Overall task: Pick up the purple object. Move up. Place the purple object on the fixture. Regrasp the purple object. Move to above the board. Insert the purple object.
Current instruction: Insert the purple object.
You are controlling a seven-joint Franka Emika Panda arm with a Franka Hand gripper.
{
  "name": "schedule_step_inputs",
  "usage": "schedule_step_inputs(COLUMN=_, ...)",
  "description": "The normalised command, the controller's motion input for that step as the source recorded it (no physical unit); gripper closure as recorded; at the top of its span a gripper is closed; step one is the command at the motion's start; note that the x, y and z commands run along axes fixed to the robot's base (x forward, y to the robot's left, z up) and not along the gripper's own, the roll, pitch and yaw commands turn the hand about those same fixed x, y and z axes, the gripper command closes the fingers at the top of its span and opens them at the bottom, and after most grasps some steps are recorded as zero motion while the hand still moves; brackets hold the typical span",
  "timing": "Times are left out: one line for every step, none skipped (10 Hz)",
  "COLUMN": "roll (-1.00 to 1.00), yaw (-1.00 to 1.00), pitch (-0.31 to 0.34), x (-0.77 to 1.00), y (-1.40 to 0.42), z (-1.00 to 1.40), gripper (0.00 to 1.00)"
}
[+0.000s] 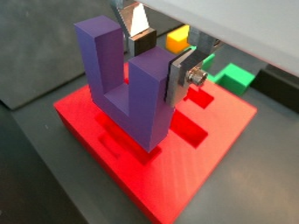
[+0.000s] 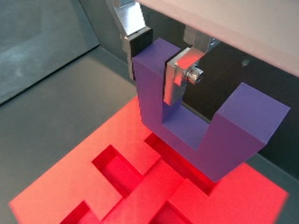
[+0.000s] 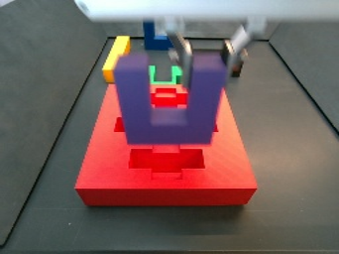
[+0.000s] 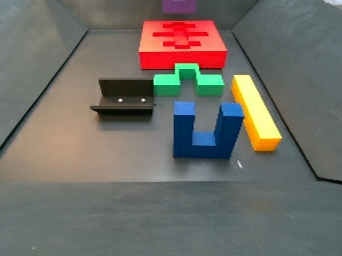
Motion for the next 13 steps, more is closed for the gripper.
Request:
schedule_step_inputs(roll=0.25, yaw=0.15, pitch=0.0, x=0.02, y=-0.18, z=-0.43, gripper=1.0)
schedule_step_inputs(roll=0.2, yaw=0.11, pitch=0.001, x=0.21, y=-0.13, z=-0.43, gripper=1.0)
schedule_step_inputs(roll=0.11, yaw=0.03, pitch=0.0, x=0.0, y=-0.03, z=-0.37, gripper=1.0)
schedule_step_inputs(roll=0.04, yaw=0.0, pitch=-0.01, x=-0.14, y=0.0, z=-0.23, gripper=1.0)
schedule_step_inputs(roll=0.0, yaw=0.0, pitch=0.0, x=0.0, y=0.0, z=-0.16, gripper=1.0)
schedule_step_inputs(roll=0.0, yaw=-0.02, pitch=0.0, x=0.0, y=0.0, z=-0.13, gripper=1.0)
schedule_step_inputs(roll=-0.06, yaw=-0.07, pitch=0.0, x=0.0, y=0.0, z=-0.08, gripper=1.0)
schedule_step_inputs(roll=-0.05, yaw=-0.05, pitch=0.0, x=0.0, y=0.0, z=-0.1, gripper=1.0)
schedule_step_inputs(roll=-0.05, yaw=-0.05, pitch=-0.001, x=0.0, y=0.03, z=-0.1, gripper=1.0)
schedule_step_inputs(roll=-0.06, yaw=-0.04, pitch=-0.011, x=-0.07, y=0.12, z=-0.13, gripper=1.0)
schedule_step_inputs(roll=-0.08, yaw=0.0, pitch=-0.011, x=-0.11, y=0.17, z=-0.14, gripper=1.0)
schedule_step_inputs(roll=-0.07, yaw=0.0, pitch=-0.011, x=-0.26, y=0.13, z=-0.09, gripper=1.0)
schedule_step_inputs(roll=-0.06, yaw=0.0, pitch=-0.02, x=-0.17, y=0.0, z=-0.06, gripper=1.0)
